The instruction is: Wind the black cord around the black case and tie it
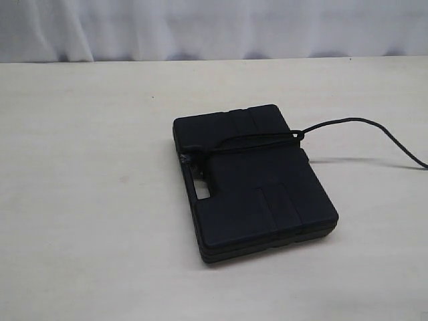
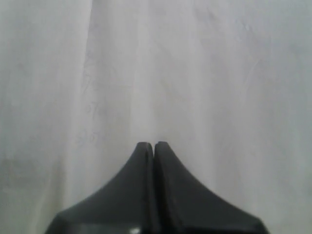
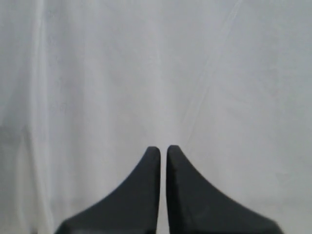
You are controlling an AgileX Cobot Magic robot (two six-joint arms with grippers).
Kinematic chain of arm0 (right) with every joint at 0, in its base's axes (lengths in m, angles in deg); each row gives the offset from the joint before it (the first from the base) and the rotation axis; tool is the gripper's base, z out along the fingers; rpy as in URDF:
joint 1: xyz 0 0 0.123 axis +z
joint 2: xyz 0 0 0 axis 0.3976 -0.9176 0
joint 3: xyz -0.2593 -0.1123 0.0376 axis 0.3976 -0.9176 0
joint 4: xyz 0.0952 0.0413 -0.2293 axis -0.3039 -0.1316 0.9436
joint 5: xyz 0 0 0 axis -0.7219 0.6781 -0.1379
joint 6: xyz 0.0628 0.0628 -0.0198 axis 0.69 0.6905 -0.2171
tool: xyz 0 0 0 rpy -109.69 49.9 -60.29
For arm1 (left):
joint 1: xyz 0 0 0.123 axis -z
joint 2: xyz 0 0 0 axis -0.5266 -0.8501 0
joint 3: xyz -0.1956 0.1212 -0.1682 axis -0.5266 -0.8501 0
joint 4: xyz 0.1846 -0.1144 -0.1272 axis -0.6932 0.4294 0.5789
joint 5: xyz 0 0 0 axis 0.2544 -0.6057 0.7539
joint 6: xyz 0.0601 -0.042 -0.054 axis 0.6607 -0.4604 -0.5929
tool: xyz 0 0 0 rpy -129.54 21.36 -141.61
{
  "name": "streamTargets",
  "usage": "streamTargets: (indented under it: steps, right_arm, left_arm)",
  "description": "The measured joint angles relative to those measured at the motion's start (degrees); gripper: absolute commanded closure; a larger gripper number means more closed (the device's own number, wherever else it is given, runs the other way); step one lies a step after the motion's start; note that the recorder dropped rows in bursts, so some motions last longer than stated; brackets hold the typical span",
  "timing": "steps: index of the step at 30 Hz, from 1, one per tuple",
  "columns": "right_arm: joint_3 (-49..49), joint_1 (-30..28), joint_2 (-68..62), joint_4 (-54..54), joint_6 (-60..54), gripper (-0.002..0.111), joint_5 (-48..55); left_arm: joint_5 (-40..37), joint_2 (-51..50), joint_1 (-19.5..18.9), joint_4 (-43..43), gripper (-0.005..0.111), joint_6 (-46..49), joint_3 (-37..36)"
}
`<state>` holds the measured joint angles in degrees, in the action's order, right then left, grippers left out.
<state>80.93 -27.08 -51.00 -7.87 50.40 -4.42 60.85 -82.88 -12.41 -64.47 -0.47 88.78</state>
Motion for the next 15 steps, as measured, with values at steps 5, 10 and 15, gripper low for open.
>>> streamTargets:
  steps: [5,10,15]
  right_arm:
    - [-1.47,0.0,10.79,1.31,1.21,0.104,9.94]
    - [-1.69,0.0,22.21,7.15,7.73,0.104,22.49]
    - [-1.69,0.0,33.76,16.41,18.19,0.104,34.85]
  left_arm:
    - [-12.28,14.93,0.0,0.0,0.107,-2.16,-2.18]
    - [-26.47,24.93,0.0,0.0,0.107,-5.53,-2.22]
    - [-36.39,33.34,0.0,-0.5,0.107,-8.23,-2.22]
